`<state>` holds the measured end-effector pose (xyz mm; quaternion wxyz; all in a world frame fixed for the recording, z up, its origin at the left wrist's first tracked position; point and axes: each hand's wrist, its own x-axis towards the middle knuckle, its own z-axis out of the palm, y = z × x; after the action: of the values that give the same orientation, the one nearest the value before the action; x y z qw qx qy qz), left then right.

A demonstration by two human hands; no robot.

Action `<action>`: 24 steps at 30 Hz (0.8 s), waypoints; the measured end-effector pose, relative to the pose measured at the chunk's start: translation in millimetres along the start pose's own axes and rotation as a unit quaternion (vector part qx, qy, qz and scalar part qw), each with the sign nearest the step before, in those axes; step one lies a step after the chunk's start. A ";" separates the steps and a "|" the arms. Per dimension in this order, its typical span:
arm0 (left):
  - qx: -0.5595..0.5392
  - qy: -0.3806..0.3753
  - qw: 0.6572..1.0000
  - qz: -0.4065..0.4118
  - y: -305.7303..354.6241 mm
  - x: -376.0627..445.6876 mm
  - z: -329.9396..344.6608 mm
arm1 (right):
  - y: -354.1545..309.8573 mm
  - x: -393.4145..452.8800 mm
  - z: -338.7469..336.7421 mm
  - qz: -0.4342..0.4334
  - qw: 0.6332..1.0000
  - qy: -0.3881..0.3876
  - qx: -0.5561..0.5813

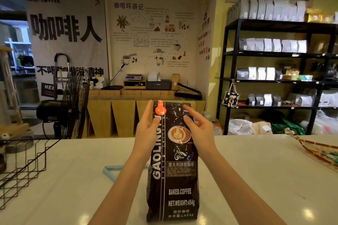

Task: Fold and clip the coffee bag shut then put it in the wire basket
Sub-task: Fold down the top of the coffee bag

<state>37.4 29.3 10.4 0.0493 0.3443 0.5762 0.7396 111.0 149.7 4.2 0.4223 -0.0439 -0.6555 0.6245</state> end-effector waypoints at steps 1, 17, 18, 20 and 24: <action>0.002 -0.009 1.000 -0.011 -0.1 1.8 -1.9 | -0.4 0.7 -1.6 0.005 1.000 -0.007 -0.006; 0.149 -0.177 0.969 -0.081 20.7 5.8 -26.9 | -27.1 7.6 -39.1 0.064 0.963 -0.242 -0.104; 0.127 -0.169 0.974 -0.077 21.1 3.7 -26.6 | -29.2 6.9 -39.7 0.063 0.961 -0.246 -0.105; 0.083 -0.143 0.984 -0.068 20.3 -0.5 -26.0 | -32.8 4.0 -40.5 0.058 0.962 -0.249 -0.098; 0.064 -0.129 0.988 -0.051 23.2 -5.7 -25.1 | -35.0 -2.7 -40.5 0.038 0.968 -0.234 -0.087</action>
<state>35.1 -1.6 25.9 0.1394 0.4095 0.6279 0.6470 153.8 172.2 27.2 0.2277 0.0414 -0.7857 0.5736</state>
